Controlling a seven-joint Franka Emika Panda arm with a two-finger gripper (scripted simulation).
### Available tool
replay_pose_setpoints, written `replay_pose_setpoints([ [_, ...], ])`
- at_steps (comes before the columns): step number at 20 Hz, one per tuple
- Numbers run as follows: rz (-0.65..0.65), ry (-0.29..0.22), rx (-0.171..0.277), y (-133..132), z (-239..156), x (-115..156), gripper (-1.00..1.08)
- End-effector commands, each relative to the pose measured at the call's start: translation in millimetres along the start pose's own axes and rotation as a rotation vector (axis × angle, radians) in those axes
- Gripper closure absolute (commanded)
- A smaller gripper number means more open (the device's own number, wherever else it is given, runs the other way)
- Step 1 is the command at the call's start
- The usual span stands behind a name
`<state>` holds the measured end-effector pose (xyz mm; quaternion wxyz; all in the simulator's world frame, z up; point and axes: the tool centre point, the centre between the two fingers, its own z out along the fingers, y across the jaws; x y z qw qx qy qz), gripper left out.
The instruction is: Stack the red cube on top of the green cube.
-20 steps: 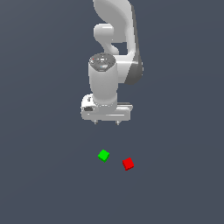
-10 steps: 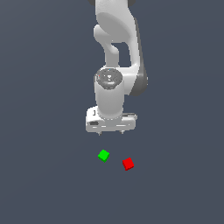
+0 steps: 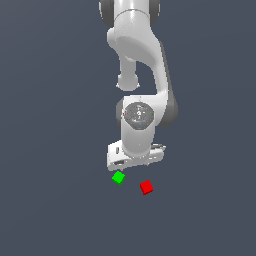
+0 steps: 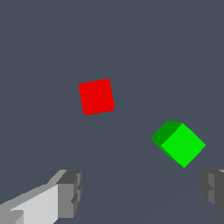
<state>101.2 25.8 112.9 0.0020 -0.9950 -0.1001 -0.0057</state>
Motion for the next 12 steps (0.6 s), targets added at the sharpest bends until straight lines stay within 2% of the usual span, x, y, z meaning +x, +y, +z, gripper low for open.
replay_pose_setpoints([
  [1,-0.031,-0.002,0.0,-5.8,7.6,11.7,-0.92],
  [12,-0.139,-0.009,-0.001,-29.0,33.9,50.6,-0.92],
])
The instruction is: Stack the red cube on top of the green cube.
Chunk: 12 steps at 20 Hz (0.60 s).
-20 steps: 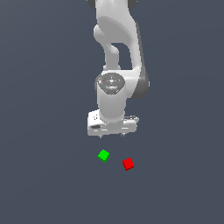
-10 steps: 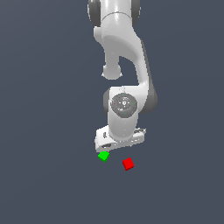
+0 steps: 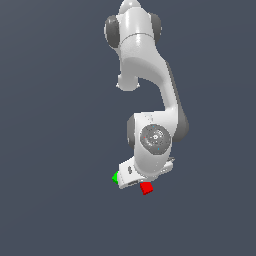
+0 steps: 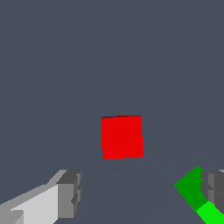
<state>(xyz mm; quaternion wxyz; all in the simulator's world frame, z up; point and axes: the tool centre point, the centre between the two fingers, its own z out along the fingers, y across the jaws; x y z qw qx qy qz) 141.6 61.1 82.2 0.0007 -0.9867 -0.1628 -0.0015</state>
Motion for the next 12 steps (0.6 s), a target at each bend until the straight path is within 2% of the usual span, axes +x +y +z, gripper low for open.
replay_pose_setpoints([
  [1,-0.018,-0.001,0.0,-3.2,4.1,7.1,-0.92],
  [12,-0.055,-0.003,-0.001,-10.6,12.6,21.4,-0.92],
])
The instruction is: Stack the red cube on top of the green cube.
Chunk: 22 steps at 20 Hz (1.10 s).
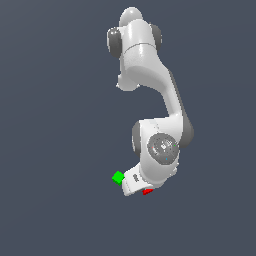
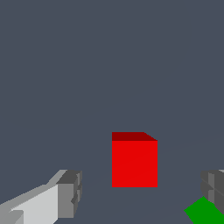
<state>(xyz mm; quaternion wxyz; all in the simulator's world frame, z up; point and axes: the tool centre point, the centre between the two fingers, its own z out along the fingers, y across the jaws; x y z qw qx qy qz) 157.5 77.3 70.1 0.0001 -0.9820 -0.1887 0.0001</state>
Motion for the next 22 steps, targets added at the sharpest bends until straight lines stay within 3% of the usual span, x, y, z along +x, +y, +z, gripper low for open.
replay_pose_setpoints([
  [1,-0.004,0.0,0.0,-0.5,0.5,1.6,-0.92],
  [11,-0.002,0.0,0.0,-0.1,3.9,1.3,-0.92],
  [22,-0.002,0.0,0.0,-0.6,51.2,0.0,-0.92],
])
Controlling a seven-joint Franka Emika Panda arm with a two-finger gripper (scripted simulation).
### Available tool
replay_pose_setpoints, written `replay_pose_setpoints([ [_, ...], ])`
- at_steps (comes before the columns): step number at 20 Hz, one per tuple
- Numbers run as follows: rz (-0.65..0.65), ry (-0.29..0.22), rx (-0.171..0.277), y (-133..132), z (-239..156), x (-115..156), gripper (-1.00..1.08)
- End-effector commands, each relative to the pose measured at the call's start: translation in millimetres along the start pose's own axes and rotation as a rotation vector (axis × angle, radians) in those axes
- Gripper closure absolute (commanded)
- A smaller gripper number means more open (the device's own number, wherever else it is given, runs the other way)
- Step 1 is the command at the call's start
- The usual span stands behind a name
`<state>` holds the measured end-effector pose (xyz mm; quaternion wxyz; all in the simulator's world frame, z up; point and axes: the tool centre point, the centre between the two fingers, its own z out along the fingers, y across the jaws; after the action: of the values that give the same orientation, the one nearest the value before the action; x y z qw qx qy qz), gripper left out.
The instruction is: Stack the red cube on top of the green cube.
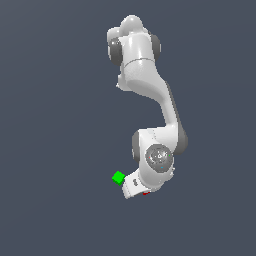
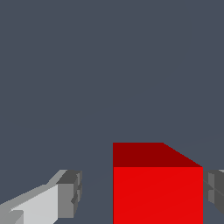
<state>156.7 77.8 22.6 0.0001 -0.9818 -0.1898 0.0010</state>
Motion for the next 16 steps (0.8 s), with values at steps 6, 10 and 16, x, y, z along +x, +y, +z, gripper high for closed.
replay_pose_setpoints([
  [6,0.0,0.002,-0.001,0.5,2.6,1.8,1.08],
  [10,0.0,0.002,-0.001,0.5,2.6,1.8,1.08],
  [16,0.0,0.001,0.0,0.5,3.0,1.6,1.08],
])
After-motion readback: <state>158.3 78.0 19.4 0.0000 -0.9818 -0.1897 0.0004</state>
